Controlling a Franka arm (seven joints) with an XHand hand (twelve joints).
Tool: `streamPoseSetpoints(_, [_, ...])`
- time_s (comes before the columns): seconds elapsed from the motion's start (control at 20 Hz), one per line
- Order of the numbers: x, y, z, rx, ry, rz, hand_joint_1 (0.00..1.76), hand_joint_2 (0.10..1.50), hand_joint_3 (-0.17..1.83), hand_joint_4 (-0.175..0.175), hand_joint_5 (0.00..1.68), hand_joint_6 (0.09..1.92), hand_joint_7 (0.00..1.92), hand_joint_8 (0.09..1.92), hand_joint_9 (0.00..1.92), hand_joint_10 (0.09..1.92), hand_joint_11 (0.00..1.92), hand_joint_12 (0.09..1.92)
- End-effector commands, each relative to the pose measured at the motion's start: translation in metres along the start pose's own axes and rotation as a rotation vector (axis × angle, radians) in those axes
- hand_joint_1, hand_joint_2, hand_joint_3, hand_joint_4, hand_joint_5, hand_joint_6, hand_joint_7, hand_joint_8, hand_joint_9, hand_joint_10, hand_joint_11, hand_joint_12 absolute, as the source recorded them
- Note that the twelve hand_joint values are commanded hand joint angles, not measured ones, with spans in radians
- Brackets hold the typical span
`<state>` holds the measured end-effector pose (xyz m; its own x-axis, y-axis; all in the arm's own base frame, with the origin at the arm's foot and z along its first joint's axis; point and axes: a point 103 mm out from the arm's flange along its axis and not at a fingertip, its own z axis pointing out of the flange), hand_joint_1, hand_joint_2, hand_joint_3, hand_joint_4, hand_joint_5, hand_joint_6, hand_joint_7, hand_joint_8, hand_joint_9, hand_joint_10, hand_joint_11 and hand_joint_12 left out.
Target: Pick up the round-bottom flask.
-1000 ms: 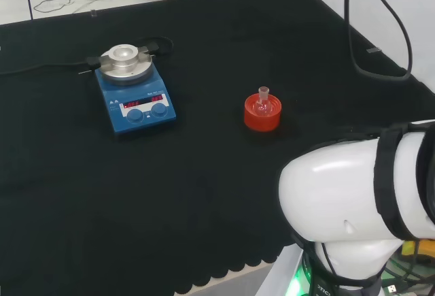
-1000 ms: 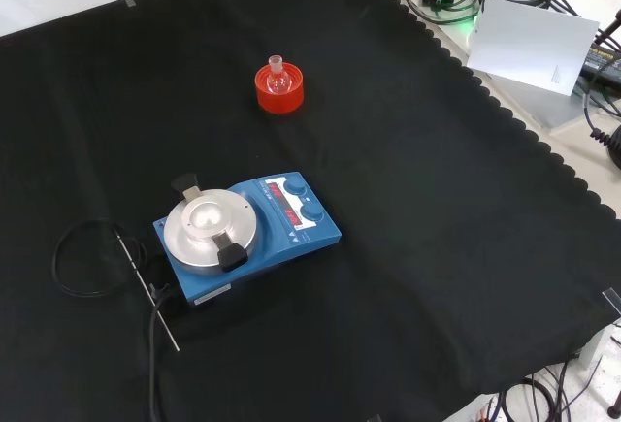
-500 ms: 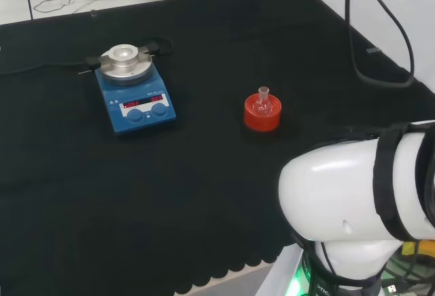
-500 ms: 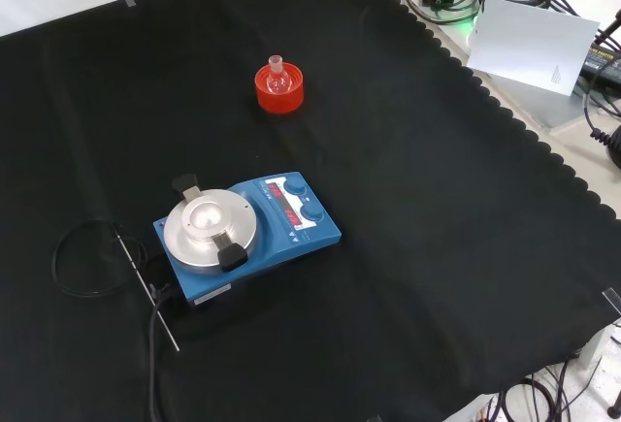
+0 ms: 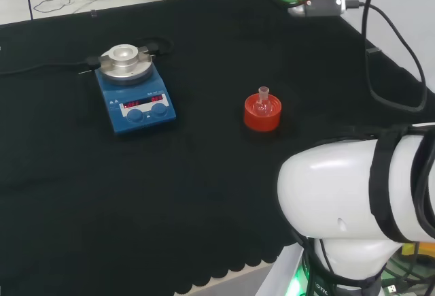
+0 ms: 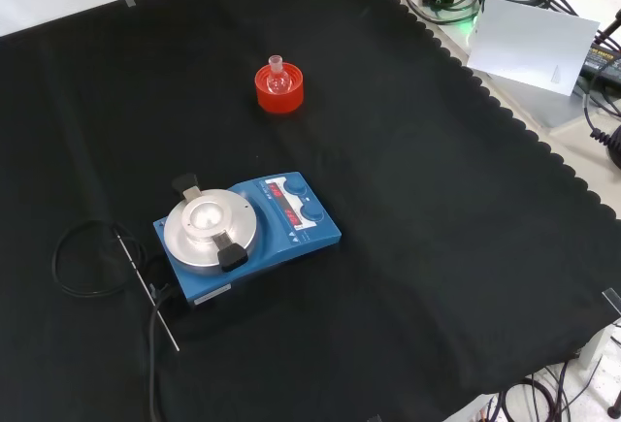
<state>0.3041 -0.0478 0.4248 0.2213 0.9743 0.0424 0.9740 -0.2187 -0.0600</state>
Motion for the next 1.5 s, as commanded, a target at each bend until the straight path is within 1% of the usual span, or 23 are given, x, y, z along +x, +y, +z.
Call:
streamPoseSetpoints(0.05, [-0.035, 0.024, 0.036, 0.007, 0.026, 0.035, 0.08, 1.29, 0.27, 0.018, 0.34, 0.19, 0.09, 0.50, 0.19, 0.62, 0.00, 1.30])
streamPoseSetpoints(0.2, [-0.042, 0.039, 0.053, -0.022, 0.034, 0.019, 0.15, 1.27, 0.25, 0.015, 0.36, 0.19, 0.10, 0.50, 0.21, 0.63, 0.00, 1.32])
streamPoseSetpoints(0.3, [-0.046, 0.048, 0.063, -0.024, 0.048, 0.018, 0.27, 1.22, 0.23, 0.012, 0.38, 0.19, 0.12, 0.51, 0.25, 0.64, 0.00, 1.34])
streamPoseSetpoints(0.45, [-0.045, 0.061, 0.079, -0.040, 0.044, 0.008, 0.45, 1.14, 0.20, 0.004, 0.42, 0.20, 0.17, 0.54, 0.31, 0.66, 0.02, 1.38])
streamPoseSetpoints(0.5, [-0.045, 0.064, 0.085, -0.043, 0.056, 0.007, 0.51, 1.11, 0.20, 0.001, 0.45, 0.19, 0.18, 0.54, 0.33, 0.66, 0.03, 1.39])
streamPoseSetpoints(0.6, [-0.044, 0.070, 0.099, -0.031, 0.059, 0.004, 0.57, 1.06, 0.23, -0.004, 0.49, 0.18, 0.20, 0.56, 0.37, 0.65, 0.06, 1.39])
streamPoseSetpoints(0.7, [-0.046, 0.074, 0.116, -0.010, 0.057, 0.008, 0.65, 0.97, 0.33, -0.011, 0.55, 0.19, 0.23, 0.57, 0.42, 0.64, 0.09, 1.39])
streamPoseSetpoints(0.8, [-0.048, 0.077, 0.133, 0.012, 0.070, 0.019, 0.72, 0.88, 0.43, -0.016, 0.60, 0.21, 0.27, 0.59, 0.45, 0.63, 0.12, 1.38])
streamPoseSetpoints(0.9, [-0.050, 0.079, 0.149, 0.031, 0.079, 0.023, 0.76, 0.82, 0.50, -0.019, 0.63, 0.23, 0.29, 0.60, 0.47, 0.63, 0.13, 1.38])
streamPoseSetpoints(1.2, [-0.051, 0.084, 0.192, 0.087, 0.090, 0.020, 0.81, 0.74, 0.57, -0.021, 0.65, 0.28, 0.30, 0.61, 0.49, 0.63, 0.14, 1.38])
streamPoseSetpoints(1.35, [-0.052, 0.085, 0.214, 0.104, 0.114, 0.027, 0.82, 0.72, 0.58, -0.022, 0.65, 0.30, 0.31, 0.62, 0.50, 0.63, 0.15, 1.38])
streamPoseSetpoints(1.5, [-0.052, 0.086, 0.235, 0.117, 0.119, 0.032, 0.83, 0.71, 0.59, -0.023, 0.66, 0.31, 0.32, 0.62, 0.52, 0.63, 0.15, 1.39])
